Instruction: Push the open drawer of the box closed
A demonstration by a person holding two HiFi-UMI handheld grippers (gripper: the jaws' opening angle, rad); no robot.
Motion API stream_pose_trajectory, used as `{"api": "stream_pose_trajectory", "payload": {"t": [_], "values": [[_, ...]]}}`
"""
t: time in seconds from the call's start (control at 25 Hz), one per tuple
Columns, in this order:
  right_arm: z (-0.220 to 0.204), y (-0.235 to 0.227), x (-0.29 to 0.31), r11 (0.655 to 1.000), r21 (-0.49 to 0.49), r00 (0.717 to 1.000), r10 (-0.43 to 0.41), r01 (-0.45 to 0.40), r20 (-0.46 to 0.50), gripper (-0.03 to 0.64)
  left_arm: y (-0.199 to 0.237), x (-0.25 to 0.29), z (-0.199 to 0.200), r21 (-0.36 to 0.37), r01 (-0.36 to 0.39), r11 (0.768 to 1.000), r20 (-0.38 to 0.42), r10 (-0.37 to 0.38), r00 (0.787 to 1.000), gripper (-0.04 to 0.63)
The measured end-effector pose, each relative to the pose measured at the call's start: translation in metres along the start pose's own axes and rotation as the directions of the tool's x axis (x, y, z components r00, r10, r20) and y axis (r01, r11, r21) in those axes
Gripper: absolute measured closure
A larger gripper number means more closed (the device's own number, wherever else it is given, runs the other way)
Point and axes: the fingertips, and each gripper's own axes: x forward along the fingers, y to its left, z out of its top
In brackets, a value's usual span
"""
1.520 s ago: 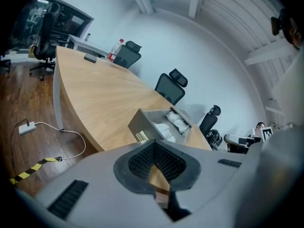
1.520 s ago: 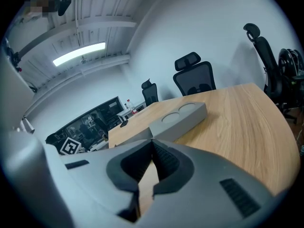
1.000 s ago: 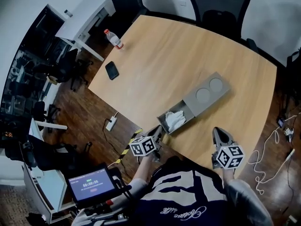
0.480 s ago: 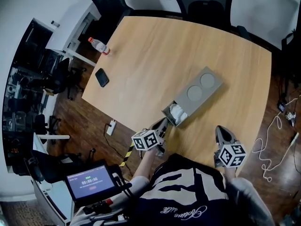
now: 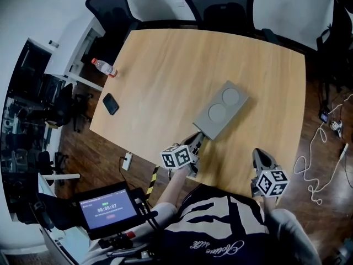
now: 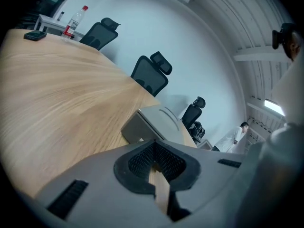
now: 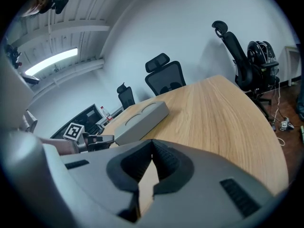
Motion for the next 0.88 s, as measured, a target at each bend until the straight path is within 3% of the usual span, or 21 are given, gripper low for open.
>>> {"api": "stream_pose_trajectory", "payload": {"t": [0.32, 0.52, 0.68, 0.88], "values": [[0.000, 0.001, -0.004, 1.000, -0.012, 1.000, -0.008, 0.008, 0.010, 0.618, -0.017, 0.004, 0.000, 0.041, 0.078, 0.996, -0.016, -0.077, 0.997, 0.595], [-0.004, 0.020, -0.005, 0.998, -0.045, 0.999, 0.032, -0.033, -0.007, 0.618, -0.038, -0.021, -0.013, 0.181, 0.110, 0.977, -0.039, -0.105, 0.994, 0.595], [-0.006, 0.050, -0.010, 0.993, -0.072, 0.996, 0.092, -0.092, 0.000, 0.618, -0.071, -0.059, -0.009, 0.288, 0.148, 0.946, 0.029, -0.163, 0.986, 0.594], [-0.015, 0.091, -0.008, 0.976, -0.136, 0.985, 0.169, -0.171, -0.029, 0.618, -0.091, -0.107, -0.002, 0.306, 0.148, 0.940, 0.151, -0.202, 0.968, 0.594]]}}
